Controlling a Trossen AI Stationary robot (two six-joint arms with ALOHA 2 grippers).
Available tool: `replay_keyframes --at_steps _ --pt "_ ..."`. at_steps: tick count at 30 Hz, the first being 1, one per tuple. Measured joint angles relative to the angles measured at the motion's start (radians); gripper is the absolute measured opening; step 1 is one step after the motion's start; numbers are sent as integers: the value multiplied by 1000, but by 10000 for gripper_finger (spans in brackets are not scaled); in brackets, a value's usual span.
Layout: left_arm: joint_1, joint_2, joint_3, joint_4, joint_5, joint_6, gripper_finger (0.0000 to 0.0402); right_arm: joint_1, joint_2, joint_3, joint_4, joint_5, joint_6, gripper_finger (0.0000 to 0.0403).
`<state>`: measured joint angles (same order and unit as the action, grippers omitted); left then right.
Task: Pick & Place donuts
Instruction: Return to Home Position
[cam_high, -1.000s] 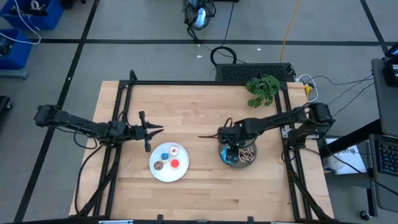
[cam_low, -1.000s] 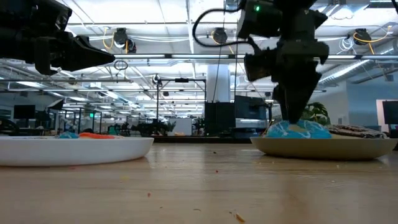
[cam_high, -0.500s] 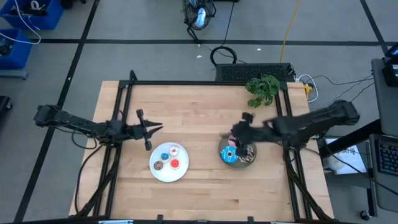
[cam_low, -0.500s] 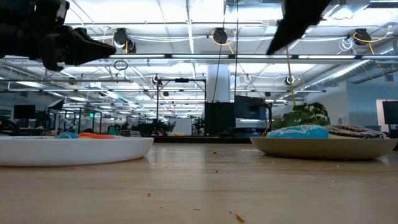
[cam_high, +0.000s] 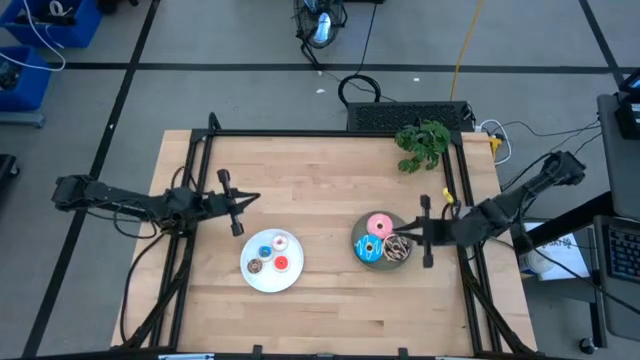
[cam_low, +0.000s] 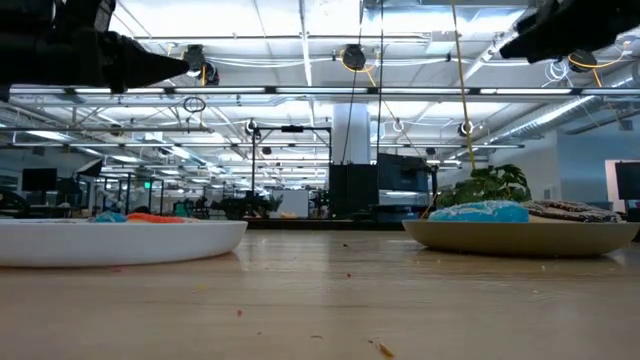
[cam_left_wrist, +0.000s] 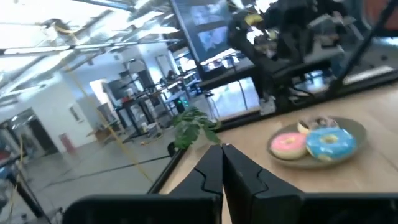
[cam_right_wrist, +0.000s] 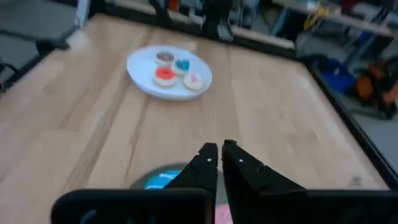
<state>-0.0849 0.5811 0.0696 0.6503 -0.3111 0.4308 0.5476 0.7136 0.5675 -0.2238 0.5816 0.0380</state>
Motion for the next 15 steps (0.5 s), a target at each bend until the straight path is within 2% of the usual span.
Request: replay_keyframes --at_steps 3,7,9,12,15 --pt "22 -41 21 -37 10 -34 4 -13 -126 -120 161 0 -86 4" --pt "66 -119 34 -121 137 -33 8 -16 -276 -271 372 -6 -179 3" --pt "97 -157 34 -173 197 -41 5 -16 -347 -318 375 -6 -182 2" --pt "171 -203 34 -257 232 -57 5 -17 -440 -352 324 -7 -178 1" --pt "257 -221 34 -306 271 -179 4 -18 -508 -370 309 -7 -183 1"
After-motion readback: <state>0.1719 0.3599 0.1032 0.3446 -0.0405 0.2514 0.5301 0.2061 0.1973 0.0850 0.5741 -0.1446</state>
